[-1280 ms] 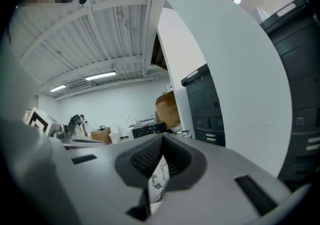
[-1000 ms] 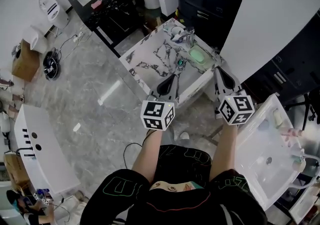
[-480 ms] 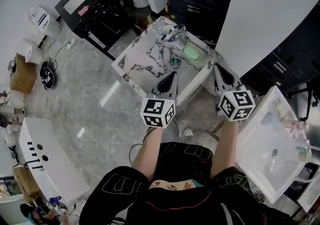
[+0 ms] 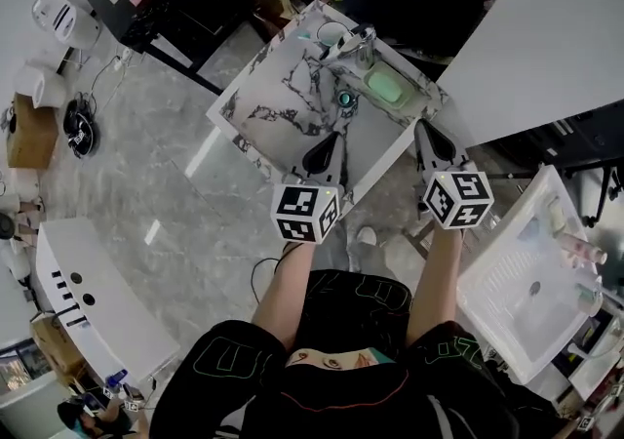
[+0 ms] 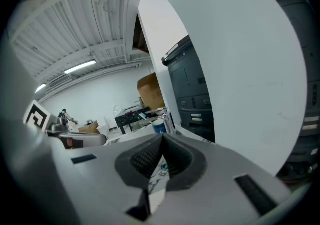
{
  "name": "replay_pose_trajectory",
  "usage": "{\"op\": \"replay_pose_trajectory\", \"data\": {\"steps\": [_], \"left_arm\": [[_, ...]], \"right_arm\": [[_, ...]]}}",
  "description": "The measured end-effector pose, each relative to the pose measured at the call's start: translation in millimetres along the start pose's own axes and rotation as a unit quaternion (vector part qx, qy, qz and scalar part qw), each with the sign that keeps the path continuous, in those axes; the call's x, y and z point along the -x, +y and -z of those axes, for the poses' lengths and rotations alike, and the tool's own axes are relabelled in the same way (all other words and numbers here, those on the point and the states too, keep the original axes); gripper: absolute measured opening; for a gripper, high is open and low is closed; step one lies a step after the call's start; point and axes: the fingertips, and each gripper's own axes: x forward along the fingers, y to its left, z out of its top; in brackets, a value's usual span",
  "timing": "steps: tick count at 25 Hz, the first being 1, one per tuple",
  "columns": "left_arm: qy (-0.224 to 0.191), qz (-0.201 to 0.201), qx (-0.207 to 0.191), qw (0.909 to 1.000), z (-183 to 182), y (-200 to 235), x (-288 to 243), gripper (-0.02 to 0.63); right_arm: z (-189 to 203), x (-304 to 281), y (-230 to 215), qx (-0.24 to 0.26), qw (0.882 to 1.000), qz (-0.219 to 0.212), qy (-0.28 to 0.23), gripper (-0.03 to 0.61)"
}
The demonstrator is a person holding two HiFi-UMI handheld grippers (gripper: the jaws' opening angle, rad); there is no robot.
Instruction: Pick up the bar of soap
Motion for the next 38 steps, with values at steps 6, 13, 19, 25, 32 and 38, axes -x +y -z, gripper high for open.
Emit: {"op": "replay_pose_trajectory", "data": {"steps": [6, 13, 19, 25, 32, 38], "left_arm": [[0.027, 0.024, 0.019, 0.9992, 13, 17, -21, 0.008], [0.036, 0.037, 0.043, 0.9978, 27, 38, -34, 0.008], [0.039, 0.028, 0.078, 0.9958, 39, 59, -39, 0.008], [0.032, 0.027, 0.103, 0.9937, 44, 70, -39, 0.008], [0.026, 0.012, 0.128, 0.9914, 50, 87, -35, 0.008], [0.022, -0.001, 0.136, 0.9904, 50, 97, -36, 0.008]], "right_arm": [[20, -48, -16, 0.017, 0.998, 0.015, 0.057, 0.006], [31, -94, -27, 0.068, 0.991, 0.007, 0.117, 0.014], [43, -129, -29, 0.112, 0.973, -0.024, 0.202, 0.103], [54, -158, -33, 0.165, 0.946, -0.043, 0.275, 0.165], [72, -174, -37, 0.213, 0.905, -0.079, 0.361, 0.213], [90, -180, -41, 0.224, 0.879, -0.097, 0.409, 0.232]]}}
